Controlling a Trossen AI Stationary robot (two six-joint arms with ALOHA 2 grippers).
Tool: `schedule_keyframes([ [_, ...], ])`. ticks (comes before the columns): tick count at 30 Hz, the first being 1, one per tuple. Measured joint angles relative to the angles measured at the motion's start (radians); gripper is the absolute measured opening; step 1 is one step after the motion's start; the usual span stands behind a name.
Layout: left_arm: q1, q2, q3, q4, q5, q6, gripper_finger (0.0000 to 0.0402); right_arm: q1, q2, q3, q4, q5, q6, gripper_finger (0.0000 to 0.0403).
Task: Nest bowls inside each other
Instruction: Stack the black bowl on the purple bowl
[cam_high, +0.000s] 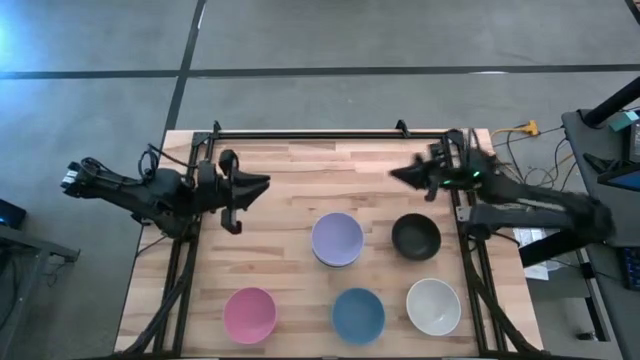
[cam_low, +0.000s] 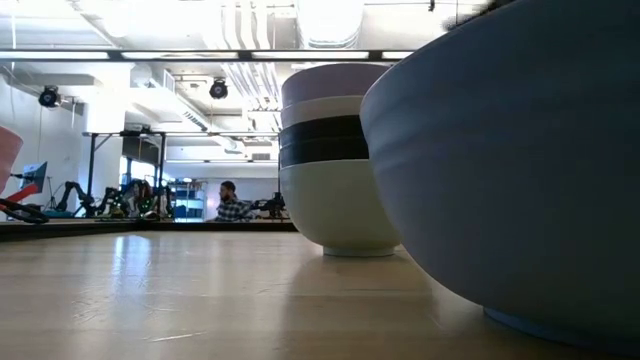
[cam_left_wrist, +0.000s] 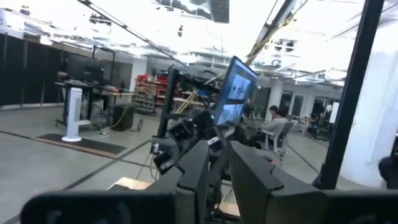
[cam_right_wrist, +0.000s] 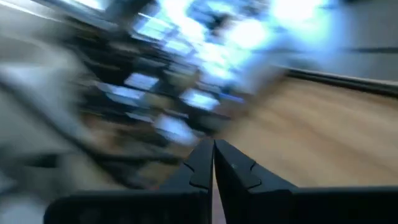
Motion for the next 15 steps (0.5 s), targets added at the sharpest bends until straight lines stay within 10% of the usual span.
schedule_keyframes([
  [6,0.000,0.058,0.000,-0.003,-0.029,-0.111,0.0050,-0.249,-0.226,0.230,-0.943,0.005,-0.333,0.0009],
  [15,0.020,0.228,0.002,0.226,-0.140,-0.101,0.0050,-0.327,-0.084,0.352,-1.403,0.001,-0.471,0.0053],
])
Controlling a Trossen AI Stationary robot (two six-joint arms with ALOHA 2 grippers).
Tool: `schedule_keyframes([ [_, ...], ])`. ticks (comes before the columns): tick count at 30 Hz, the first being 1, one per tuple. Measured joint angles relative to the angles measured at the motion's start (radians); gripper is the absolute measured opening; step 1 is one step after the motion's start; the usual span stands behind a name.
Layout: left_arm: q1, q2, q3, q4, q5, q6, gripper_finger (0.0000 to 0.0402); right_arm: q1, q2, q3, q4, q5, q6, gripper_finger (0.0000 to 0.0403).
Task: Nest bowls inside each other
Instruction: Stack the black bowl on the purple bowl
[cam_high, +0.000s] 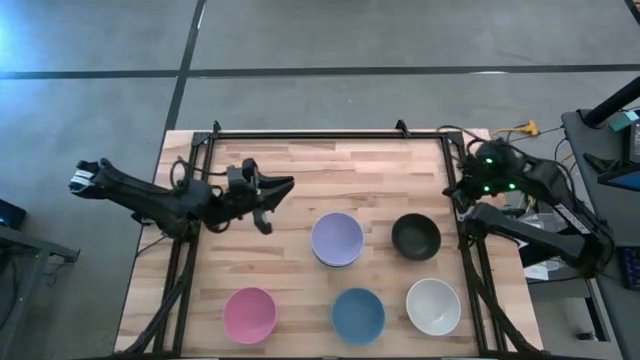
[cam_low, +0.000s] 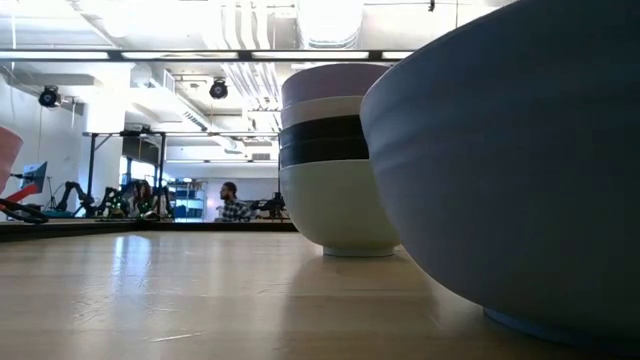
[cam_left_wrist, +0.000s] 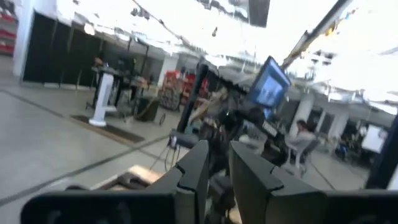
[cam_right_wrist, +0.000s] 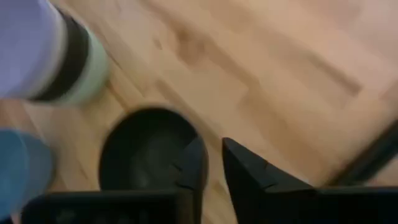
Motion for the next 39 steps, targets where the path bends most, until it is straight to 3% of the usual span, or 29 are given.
schedule_keyframes([
  [7,0.035,0.094,0.051,0.110,0.001,0.025,0.0050,0.000,0.190,-0.006,-0.037,-0.003,-0.125,0.0135],
  [13,0.034,0.119,0.100,0.104,0.011,0.024,0.0050,0.010,0.353,-0.007,-0.036,-0.037,-0.179,0.0168],
  [29,0.030,0.109,0.107,0.099,0.029,0.024,0.0050,0.260,0.719,-0.008,-0.024,-0.048,-0.150,0.0162],
  [34,0.030,0.109,0.107,0.097,0.042,0.023,0.0050,0.297,0.818,-0.008,-0.006,0.088,-0.096,0.0154],
  [39,0.030,0.109,0.106,0.096,0.075,0.023,0.0050,0.300,0.884,-0.008,0.012,0.096,-0.096,0.0144],
])
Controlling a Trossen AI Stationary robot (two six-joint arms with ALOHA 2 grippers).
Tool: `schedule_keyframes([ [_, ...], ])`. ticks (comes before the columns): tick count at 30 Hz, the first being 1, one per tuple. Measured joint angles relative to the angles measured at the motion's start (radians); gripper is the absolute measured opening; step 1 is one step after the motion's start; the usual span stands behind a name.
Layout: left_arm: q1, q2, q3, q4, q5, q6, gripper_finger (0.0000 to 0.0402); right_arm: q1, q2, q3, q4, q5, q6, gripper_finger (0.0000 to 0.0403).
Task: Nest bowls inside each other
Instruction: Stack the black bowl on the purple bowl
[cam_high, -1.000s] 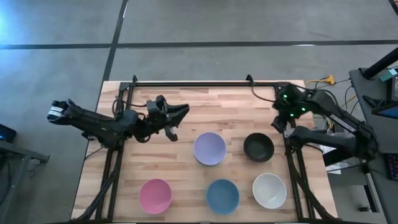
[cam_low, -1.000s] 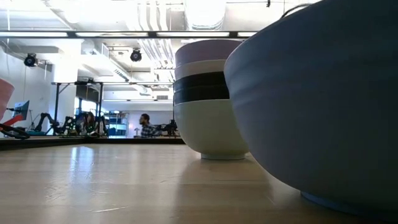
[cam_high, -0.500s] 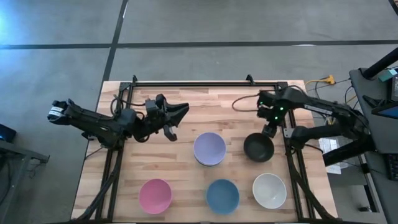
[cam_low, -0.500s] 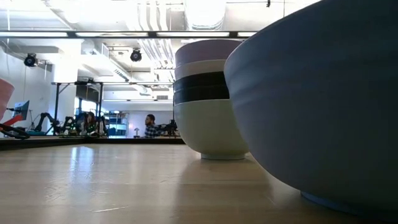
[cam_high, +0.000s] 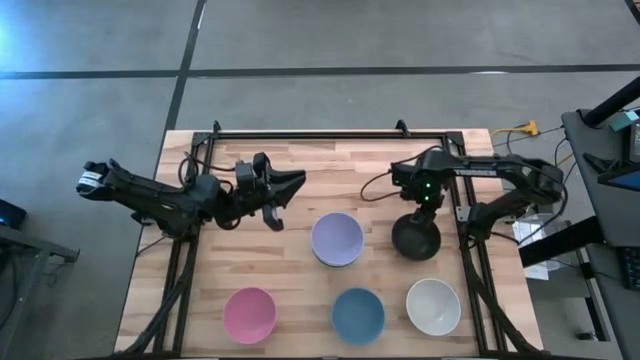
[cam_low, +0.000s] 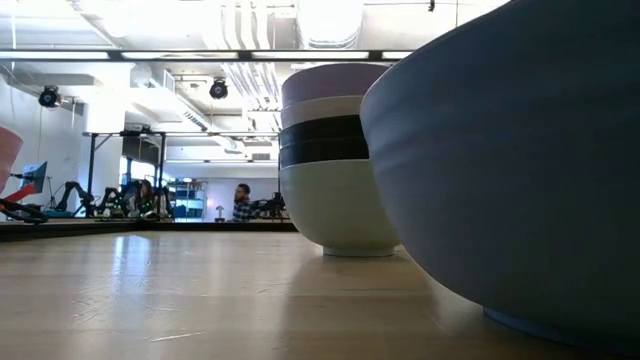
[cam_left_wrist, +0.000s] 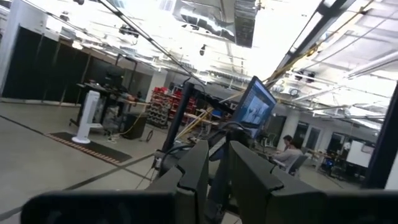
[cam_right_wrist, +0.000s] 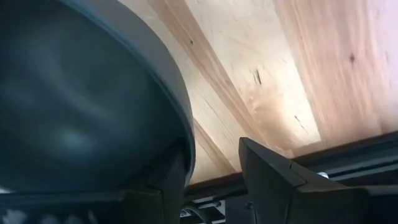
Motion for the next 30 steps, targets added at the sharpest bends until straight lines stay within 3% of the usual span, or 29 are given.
schedule_keyframes([
  [6,-0.001,0.000,-0.001,-0.030,0.017,0.000,0.0050,0.000,0.044,0.000,0.009,-0.091,-0.018,0.0119],
  [14,-0.001,-0.015,-0.002,-0.103,0.038,0.000,0.0050,0.005,0.060,0.005,0.009,-0.181,-0.054,0.0020],
  [17,-0.001,-0.034,-0.002,-0.146,0.066,0.000,0.0050,0.005,0.047,0.029,-0.013,-0.185,-0.049,0.0014],
  [25,-0.001,-0.145,-0.002,-0.309,0.117,0.010,0.0050,0.004,-0.040,0.240,-0.204,-0.221,-0.017,0.0012],
  [30,0.003,-0.238,-0.002,-0.427,0.119,0.034,0.0050,0.017,-0.093,0.455,-0.159,-0.287,0.139,0.0012],
])
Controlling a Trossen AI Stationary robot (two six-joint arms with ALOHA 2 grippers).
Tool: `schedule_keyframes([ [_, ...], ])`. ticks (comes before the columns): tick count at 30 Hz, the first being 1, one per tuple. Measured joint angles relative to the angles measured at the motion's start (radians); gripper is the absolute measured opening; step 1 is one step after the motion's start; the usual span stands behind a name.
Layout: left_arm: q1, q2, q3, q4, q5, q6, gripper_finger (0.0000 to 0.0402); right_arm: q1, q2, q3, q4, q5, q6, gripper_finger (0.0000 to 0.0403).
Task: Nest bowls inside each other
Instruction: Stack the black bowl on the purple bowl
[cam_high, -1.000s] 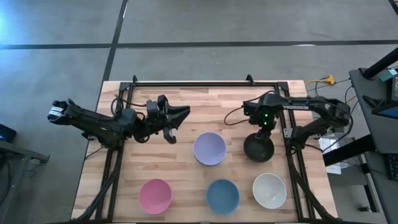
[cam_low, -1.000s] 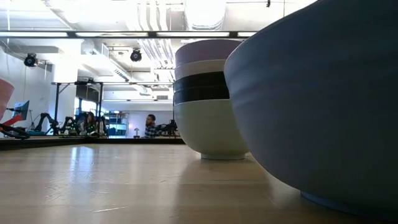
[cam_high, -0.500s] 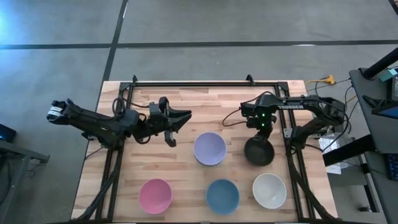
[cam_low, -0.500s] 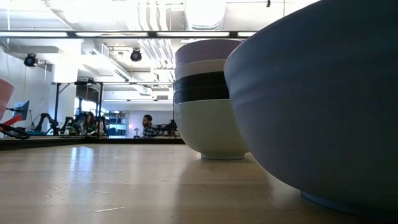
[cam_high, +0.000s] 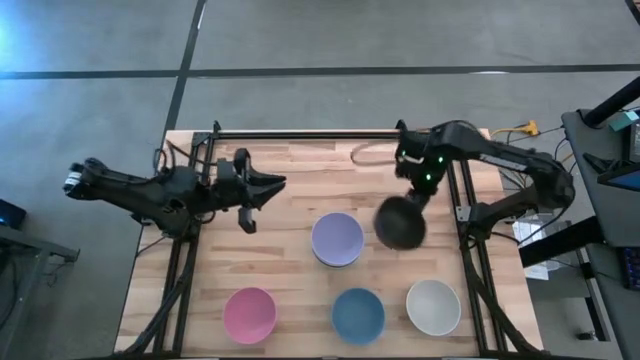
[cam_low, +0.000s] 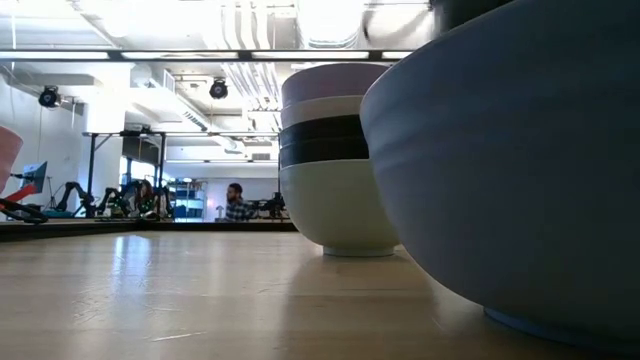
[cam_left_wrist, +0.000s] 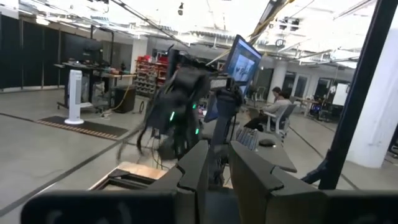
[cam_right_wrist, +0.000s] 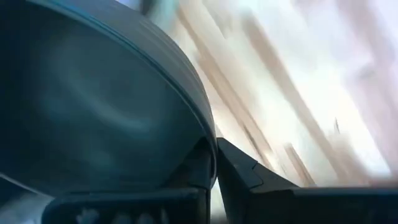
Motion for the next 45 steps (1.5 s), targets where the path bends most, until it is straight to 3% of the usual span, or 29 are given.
schedule_keyframes([
  [7,0.000,-0.115,0.000,-0.146,0.000,-0.004,0.0050,0.101,0.114,0.325,0.073,0.006,0.169,0.0011],
  [13,0.000,-0.189,0.000,-0.222,0.044,-0.009,0.0050,0.197,0.361,0.629,0.048,0.009,0.200,0.0011],
  [18,-0.001,-0.230,0.000,-0.259,0.102,-0.055,0.0050,0.225,0.606,0.913,-0.148,0.029,0.133,0.0011],
  [22,-0.001,-0.252,0.000,-0.314,0.136,-0.089,0.0050,0.226,0.715,1.033,-0.141,0.032,0.125,0.0011],
  [28,-0.002,-0.264,-0.002,-0.364,0.176,-0.155,0.0050,0.225,0.775,1.049,-0.130,0.035,0.103,0.0011],
  [45,-0.002,-0.231,-0.002,-0.360,0.187,-0.167,0.0050,0.231,0.741,1.007,-0.133,0.093,0.023,0.0011],
])
